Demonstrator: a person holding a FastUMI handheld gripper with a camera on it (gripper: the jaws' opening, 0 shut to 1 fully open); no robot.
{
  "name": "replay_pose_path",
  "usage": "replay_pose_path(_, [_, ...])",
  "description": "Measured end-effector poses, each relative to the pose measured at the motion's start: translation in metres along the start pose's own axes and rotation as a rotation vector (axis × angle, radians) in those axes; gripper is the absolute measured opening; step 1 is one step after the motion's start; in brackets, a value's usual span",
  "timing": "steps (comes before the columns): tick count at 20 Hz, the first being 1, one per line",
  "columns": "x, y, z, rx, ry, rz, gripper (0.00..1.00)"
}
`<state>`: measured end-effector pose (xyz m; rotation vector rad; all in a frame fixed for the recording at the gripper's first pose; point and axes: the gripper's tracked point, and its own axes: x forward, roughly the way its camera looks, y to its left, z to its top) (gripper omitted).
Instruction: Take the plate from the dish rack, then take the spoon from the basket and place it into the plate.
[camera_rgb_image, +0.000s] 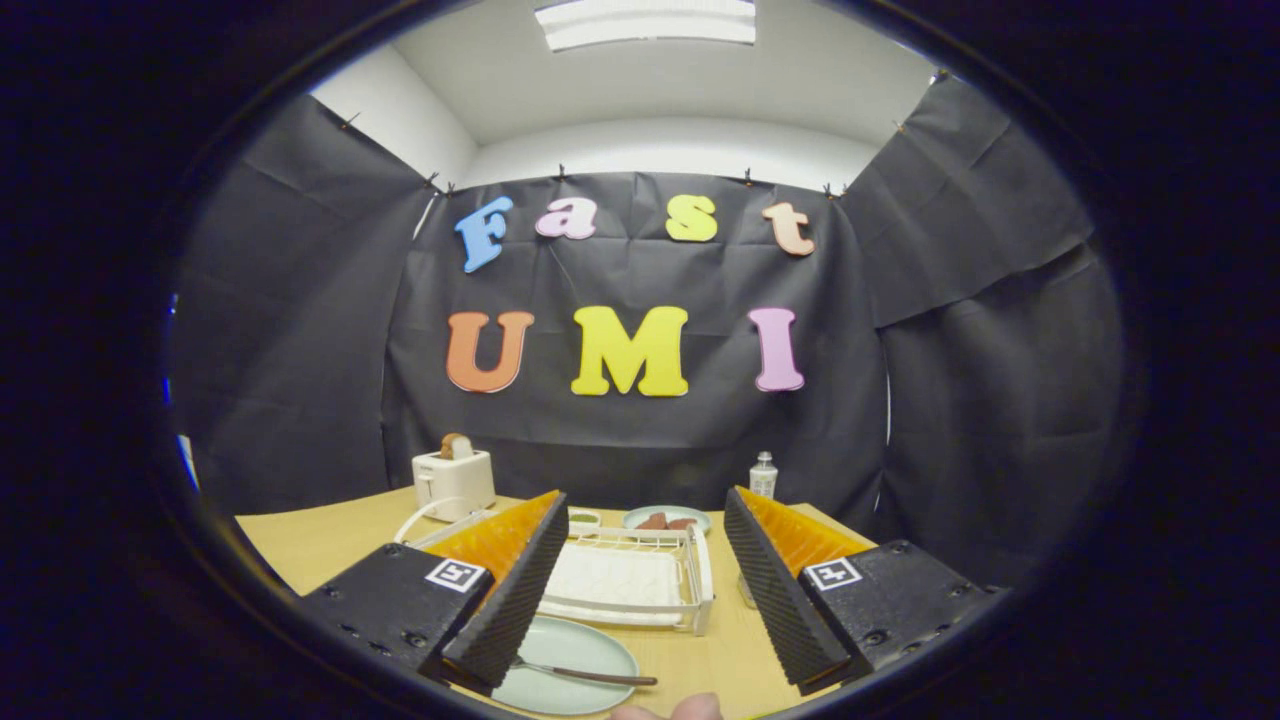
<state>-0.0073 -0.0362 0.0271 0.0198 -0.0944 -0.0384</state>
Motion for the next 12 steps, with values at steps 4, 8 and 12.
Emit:
replay_pose_path(4, [-0.005,0.006,-0.002,0.014,-0.001,0.0,1.0])
replay_pose_path(8, [-0.004,0.01,-0.01,0.015,0.015,-0.006,1.0])
replay_pose_path(12, [-0.003,0.011,-0.014,0.022,0.026,-0.011,1.0])
